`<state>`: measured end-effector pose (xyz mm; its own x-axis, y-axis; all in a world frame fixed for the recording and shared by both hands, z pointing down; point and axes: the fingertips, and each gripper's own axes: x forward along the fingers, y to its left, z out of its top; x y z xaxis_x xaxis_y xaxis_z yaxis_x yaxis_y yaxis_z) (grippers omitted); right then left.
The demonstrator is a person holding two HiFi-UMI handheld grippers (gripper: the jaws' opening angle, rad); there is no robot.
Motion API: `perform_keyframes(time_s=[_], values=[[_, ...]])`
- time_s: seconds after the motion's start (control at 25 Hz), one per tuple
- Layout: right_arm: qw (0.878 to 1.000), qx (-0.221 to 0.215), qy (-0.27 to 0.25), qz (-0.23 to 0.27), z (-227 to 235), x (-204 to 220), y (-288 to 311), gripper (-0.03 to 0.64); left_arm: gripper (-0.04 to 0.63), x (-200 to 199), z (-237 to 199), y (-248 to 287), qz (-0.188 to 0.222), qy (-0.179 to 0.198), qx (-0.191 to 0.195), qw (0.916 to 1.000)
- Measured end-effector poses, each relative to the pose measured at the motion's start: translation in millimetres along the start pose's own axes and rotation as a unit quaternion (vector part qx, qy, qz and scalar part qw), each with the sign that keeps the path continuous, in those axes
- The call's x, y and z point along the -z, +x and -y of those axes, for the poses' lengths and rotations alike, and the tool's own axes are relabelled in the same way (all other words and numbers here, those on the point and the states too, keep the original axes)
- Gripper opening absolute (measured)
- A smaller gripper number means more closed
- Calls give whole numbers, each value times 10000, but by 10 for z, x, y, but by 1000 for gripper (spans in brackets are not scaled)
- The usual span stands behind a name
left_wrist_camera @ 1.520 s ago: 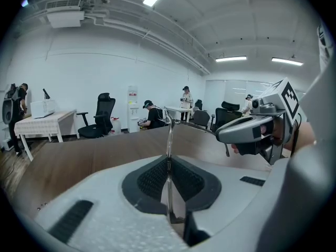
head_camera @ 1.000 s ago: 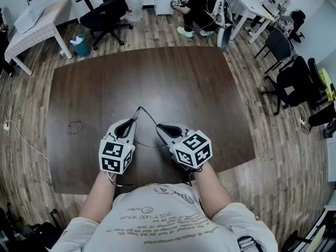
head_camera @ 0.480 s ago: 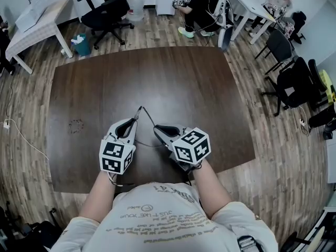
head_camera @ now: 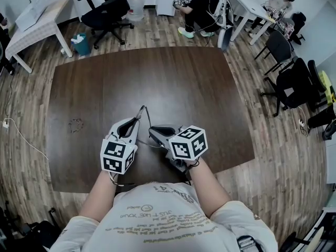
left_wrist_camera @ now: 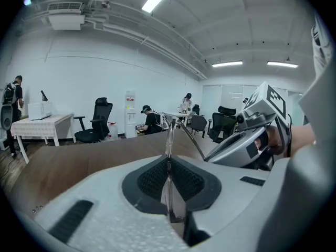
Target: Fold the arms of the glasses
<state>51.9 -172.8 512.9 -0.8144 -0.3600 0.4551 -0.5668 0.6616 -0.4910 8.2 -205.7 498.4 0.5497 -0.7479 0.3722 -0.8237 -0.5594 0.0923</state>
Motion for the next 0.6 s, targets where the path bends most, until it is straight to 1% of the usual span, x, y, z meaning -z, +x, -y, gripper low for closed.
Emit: perform_keyframes(time_s=[0.6], values=[[9999,-88,30,-116,-51,-11,99,26,34,-63,155,56,15,42,213,9998]])
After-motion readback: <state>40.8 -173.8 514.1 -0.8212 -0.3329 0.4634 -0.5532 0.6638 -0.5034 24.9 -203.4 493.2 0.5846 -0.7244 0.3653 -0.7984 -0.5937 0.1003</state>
